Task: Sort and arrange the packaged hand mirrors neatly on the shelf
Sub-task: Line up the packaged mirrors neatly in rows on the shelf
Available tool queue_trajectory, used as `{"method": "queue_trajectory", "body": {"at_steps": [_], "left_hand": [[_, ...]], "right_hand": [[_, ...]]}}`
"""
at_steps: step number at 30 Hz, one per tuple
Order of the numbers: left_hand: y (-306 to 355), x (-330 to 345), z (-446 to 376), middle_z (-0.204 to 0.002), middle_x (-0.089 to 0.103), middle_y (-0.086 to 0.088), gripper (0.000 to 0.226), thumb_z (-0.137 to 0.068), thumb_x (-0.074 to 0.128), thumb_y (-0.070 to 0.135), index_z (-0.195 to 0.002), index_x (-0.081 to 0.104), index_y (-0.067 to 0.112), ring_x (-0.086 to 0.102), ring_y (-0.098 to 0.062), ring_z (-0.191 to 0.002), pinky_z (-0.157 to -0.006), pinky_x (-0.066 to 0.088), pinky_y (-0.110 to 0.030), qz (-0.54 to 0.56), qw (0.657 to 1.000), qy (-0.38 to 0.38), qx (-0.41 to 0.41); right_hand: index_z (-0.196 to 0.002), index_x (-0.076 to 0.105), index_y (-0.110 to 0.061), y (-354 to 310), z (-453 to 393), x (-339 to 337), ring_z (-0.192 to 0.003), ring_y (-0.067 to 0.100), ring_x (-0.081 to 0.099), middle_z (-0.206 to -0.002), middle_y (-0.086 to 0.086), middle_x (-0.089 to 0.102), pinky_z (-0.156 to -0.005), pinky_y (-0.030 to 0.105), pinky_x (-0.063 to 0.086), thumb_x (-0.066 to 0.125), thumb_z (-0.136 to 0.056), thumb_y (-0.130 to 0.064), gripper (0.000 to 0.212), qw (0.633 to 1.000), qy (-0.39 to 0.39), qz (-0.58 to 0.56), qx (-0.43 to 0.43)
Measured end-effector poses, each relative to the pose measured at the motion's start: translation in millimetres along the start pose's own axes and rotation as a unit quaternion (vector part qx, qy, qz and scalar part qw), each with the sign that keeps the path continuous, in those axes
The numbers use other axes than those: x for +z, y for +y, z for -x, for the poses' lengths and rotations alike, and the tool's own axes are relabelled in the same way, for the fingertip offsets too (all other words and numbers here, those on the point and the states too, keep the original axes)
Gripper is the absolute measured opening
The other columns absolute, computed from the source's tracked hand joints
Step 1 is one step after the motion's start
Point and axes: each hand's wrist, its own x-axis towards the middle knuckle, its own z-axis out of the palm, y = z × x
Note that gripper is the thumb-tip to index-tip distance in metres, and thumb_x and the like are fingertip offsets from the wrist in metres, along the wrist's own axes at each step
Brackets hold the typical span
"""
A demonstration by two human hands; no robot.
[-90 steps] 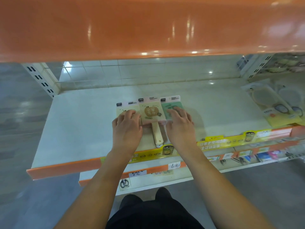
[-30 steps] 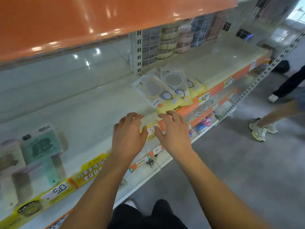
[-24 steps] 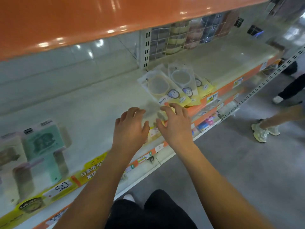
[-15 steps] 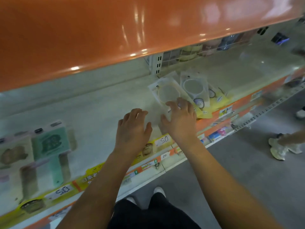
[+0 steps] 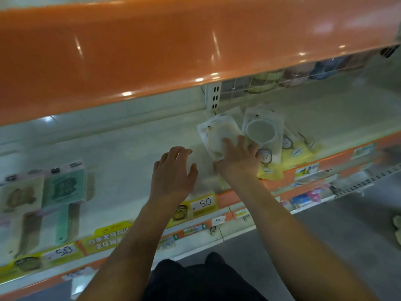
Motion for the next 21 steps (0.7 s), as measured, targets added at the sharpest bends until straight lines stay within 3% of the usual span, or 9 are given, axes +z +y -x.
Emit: {"method": "queue_trajectory", "body": {"at_steps": [11,17,21], "left_hand": [[20,12,3,-0.133,0.048,0.003,0.039,-0.093,0.051,0.035,-0.129,0.051,0.021,0.046,-0.021,-0.121,-0.095,0.036,-0.037,0.0,1.0,0.015,-0.026],[22,11,12,-0.132,0.05,0.001,0.039,-0.093,0.049,0.034,-0.128,0.053,0.019,0.049,-0.022,-0.119,-0.094,0.04,-0.039,-0.005,0.999,0.022,-0.04],[17,7,18,-0.126,0.055,-0.002,0.04,-0.088,0.048,0.036,-0.123,0.058,0.017,0.054,-0.026,-0.112,-0.087,0.043,-0.04,-0.015,0.997,0.047,-0.052]], "right_hand": [[-0.119,0.054,-0.024,20,4,21,-0.107,0.039,0.044,-0.139,0.008,0.038,-0.085,0.04,0.038,0.06,-0.08,-0.038,0.042,0.99,0.082,-0.065,-0.096],[-0.095,0.064,-0.014,21,8,27,-0.081,0.039,0.054,-0.113,0.017,0.055,-0.068,0.042,0.045,0.068,-0.066,-0.026,0.032,0.977,0.124,-0.129,-0.112],[-0.104,0.062,-0.016,13,12,22,-0.093,0.039,0.051,-0.121,0.013,0.05,-0.077,0.042,0.042,0.06,-0.075,-0.029,0.032,0.977,0.117,-0.126,-0.127]]}}
